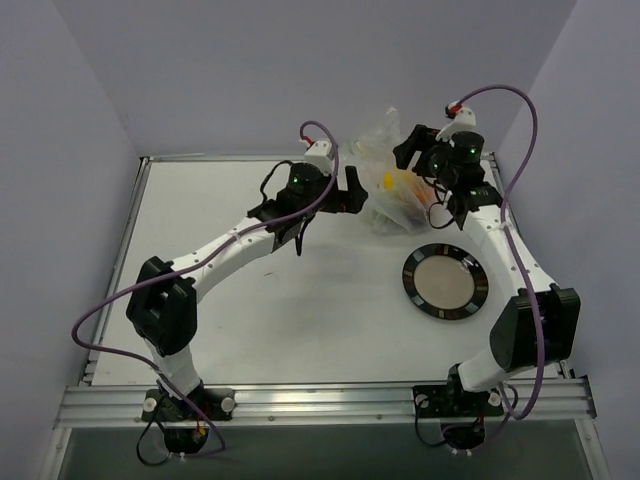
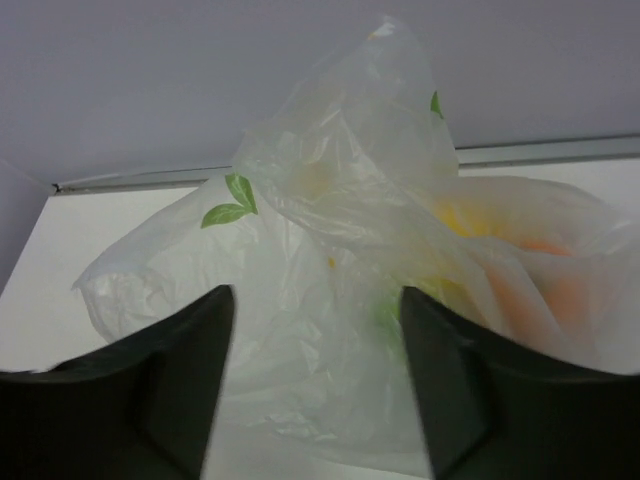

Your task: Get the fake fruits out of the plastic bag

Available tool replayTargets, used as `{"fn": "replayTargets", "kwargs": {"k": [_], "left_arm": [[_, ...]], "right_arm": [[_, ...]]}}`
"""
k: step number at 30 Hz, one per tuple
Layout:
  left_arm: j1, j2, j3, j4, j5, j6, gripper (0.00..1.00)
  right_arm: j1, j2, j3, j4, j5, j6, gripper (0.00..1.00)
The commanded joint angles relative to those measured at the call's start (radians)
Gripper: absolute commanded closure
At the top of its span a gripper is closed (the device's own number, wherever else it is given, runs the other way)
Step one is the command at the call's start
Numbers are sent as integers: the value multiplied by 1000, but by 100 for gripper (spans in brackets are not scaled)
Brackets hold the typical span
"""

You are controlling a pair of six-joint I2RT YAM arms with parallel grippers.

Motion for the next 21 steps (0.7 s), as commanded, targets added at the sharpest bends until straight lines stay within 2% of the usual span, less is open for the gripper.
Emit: {"fn": "replayTargets", "kwargs": {"k": [1,3,4,6,9,11,13,14,15,16,17,18,19,21], "left_arm": [[-22,-33,120,-78,-83,89,6],[-18,8,198,-115,-106,108,6],[-16,52,230,-199,-141,118,6],[-13,91,313,-250,-216,149,6],[-13,151,381,-289,-279,175,6],[-10,198,412,-307,-298,181,6],[-7,256,459,-322,-295,184,6],[-5,277,476,-332,-289,184,2],[-5,309,494,-333,-272,183,11],[-5,320,493,-323,-261,175,24],[-5,327,482,-307,-248,157,38],[-10,330,464,-260,-229,145,49],[-14,327,409,-232,-196,132,66],[-36,321,351,-160,-181,97,76]], "right_arm": [[28,49,73,-60,114,-64,24],[30,94,136,-103,137,-104,14],[28,120,156,-131,149,-118,7],[27,152,220,-154,172,-164,2],[22,247,337,-240,149,-216,2],[17,304,363,-257,158,-224,6],[8,332,386,-254,187,-219,26],[-16,338,385,-254,197,-209,39],[-35,344,374,-254,201,-181,68],[-55,346,357,-243,201,-169,79],[-74,343,331,-228,209,-154,85],[-120,336,291,-184,221,-137,99],[-133,335,215,-136,241,-97,100],[-217,341,149,-97,246,-51,100]]}}
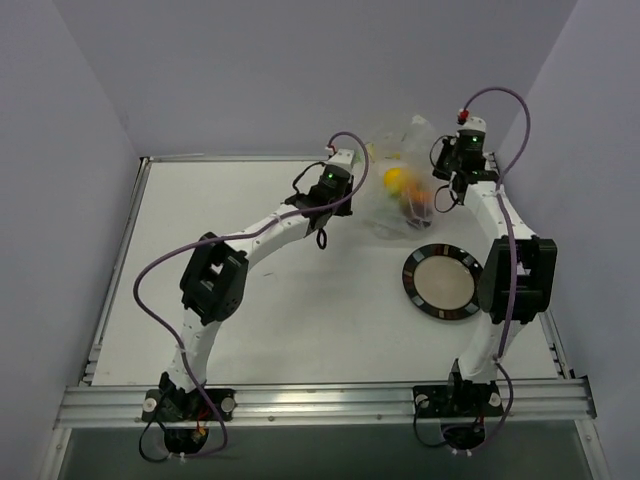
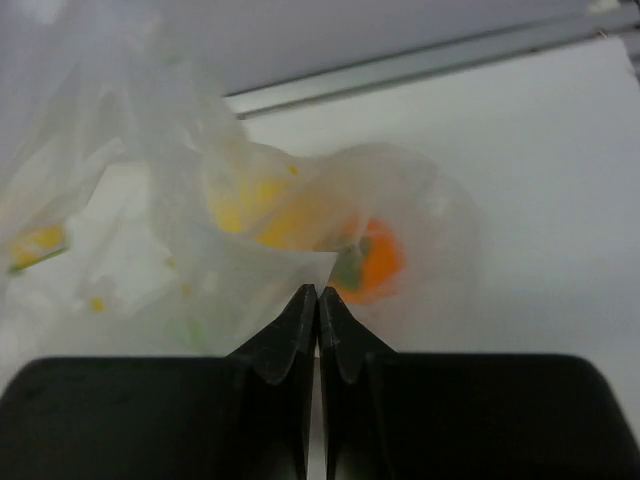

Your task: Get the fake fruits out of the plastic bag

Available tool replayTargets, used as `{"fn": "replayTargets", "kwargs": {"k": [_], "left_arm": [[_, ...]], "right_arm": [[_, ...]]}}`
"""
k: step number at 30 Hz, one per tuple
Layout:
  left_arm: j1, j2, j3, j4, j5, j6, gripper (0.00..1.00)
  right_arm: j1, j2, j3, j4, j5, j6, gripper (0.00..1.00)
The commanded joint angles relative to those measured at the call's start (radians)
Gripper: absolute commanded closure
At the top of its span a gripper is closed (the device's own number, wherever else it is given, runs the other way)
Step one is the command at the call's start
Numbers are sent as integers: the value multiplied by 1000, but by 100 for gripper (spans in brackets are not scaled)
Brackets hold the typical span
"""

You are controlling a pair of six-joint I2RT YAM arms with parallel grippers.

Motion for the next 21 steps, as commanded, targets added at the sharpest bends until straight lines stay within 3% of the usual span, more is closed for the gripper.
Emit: {"fn": "replayTargets", "kwargs": {"k": [1,5,8,14,17,18,21], "left_arm": [[-34,-50,-92,112,50,-54,85],[-80,-50,-204,228,78,-130,97],[-112,-38,-234,287,92,-143,97],[-135,-24,-294,365,113,-201,98],[-135,-35,-318,397,113,-207,98],[-137,-39,-315,400,113,-207,98],[-135,-45,-315,409,113,-206,98]], "right_arm": [[-127,0,-165,136,90,134,100],[-196,77,-269,262,37,270,100],[-228,181,-246,302,-46,333,100],[-247,238,-185,300,6,347,100],[-248,161,-195,300,-6,338,78],[-245,131,-227,302,-2,333,55],[-241,-27,-301,319,6,333,24]]}}
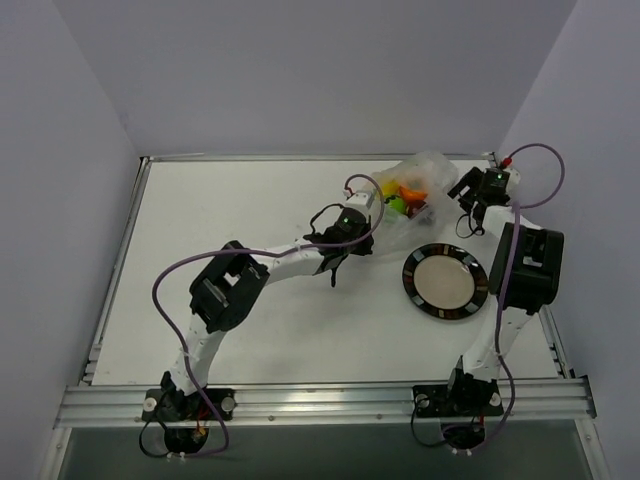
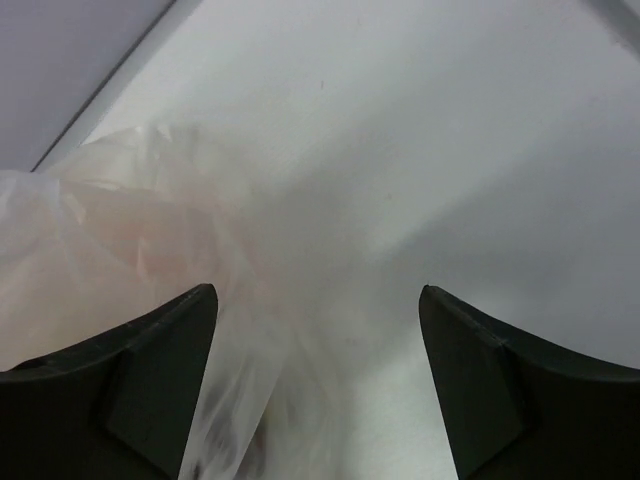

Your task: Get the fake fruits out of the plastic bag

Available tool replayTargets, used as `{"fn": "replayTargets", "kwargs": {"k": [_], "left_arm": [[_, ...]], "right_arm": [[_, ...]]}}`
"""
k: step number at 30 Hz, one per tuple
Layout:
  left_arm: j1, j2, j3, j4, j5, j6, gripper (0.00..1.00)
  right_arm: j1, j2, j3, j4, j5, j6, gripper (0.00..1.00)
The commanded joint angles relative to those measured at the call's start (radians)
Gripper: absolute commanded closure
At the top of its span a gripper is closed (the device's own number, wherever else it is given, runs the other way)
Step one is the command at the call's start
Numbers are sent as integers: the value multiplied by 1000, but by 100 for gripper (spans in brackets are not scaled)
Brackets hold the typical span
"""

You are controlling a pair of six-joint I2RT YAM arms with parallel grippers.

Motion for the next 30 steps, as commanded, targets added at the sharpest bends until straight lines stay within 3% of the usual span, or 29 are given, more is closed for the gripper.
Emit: {"fn": "replayTargets", "kwargs": {"k": [1,5,8,9,10,13,16,19,21,25,26,30], "left_arm": [[6,-48,26,64,0,-17,98],[6,-69,-4,78,-2,0,98],[6,-94,-43,109,-11,22,98],[6,-100,-49,121,-12,25,98],[8,-101,-51,122,-11,34,98],[8,-106,-72,126,-17,45,98],[9,-115,-97,145,-23,43,98],[11,-129,-123,156,-25,48,98],[12,-127,-129,156,-23,54,98],[18,-124,-158,178,-11,45,98],[18,-118,-163,188,-5,42,98],[20,-104,-172,204,0,34,98]], "right_arm": [[3,-280,-93,59,38,-5,21],[21,-518,-221,58,87,-28,18],[99,-676,-293,54,88,-83,40],[197,-712,-296,12,127,-112,61],[260,-715,-290,-16,155,-141,69],[415,-652,-243,-82,180,-230,83],[428,-521,-192,-108,146,-247,84],[431,-406,-121,-107,144,-243,77],[434,-359,-88,-101,160,-241,61],[437,-252,-21,-81,184,-235,43],[439,-241,-14,-77,199,-234,34],[445,-169,9,-64,203,-209,19]]}}
